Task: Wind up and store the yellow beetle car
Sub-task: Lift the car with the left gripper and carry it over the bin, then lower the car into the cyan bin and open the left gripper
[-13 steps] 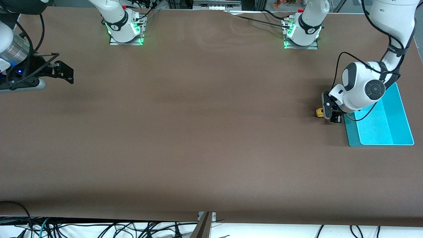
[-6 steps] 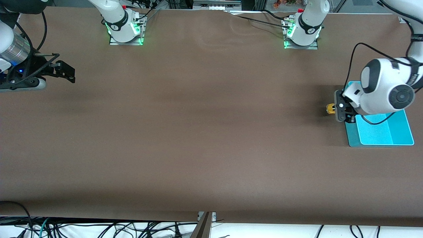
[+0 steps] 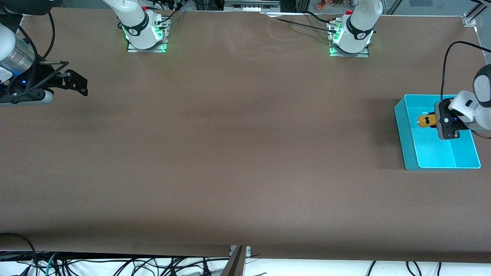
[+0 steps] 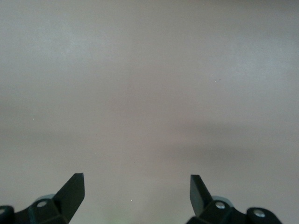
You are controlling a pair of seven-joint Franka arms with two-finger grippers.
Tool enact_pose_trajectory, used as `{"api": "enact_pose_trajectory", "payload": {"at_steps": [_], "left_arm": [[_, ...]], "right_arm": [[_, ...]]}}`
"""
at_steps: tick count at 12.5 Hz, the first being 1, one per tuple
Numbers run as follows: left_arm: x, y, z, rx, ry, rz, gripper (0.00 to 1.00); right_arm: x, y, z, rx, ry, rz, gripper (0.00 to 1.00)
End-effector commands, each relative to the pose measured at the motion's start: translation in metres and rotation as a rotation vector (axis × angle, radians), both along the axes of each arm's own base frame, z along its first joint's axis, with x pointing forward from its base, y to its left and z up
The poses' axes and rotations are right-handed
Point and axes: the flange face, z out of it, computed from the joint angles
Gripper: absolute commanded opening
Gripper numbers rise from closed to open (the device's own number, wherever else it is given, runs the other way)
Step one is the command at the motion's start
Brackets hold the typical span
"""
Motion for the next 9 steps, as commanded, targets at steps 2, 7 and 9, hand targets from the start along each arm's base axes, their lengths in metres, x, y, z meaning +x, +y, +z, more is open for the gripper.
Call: {"api": "enact_pose_trajectory", "payload": {"at_steps": [2, 7, 9], "left_arm": [[0.001, 0.054, -0.053, -0.048, 0.024, -0.072, 0.15], [-0.005, 0.081, -0.128, -0.068, -0.08, -0.125, 0.19], [-0.028, 0.084, -0.146, -0.104, -0.041, -0.123, 0.19]], "right_arm": [[-0.001, 0.002, 0.008, 0.014, 0.005, -0.012, 1.0], [0.0, 0.001, 0.007, 0.014, 0.007, -0.014, 1.0], [0.0, 0.001, 0.007, 0.015, 0.005, -0.014, 1.0]]}}
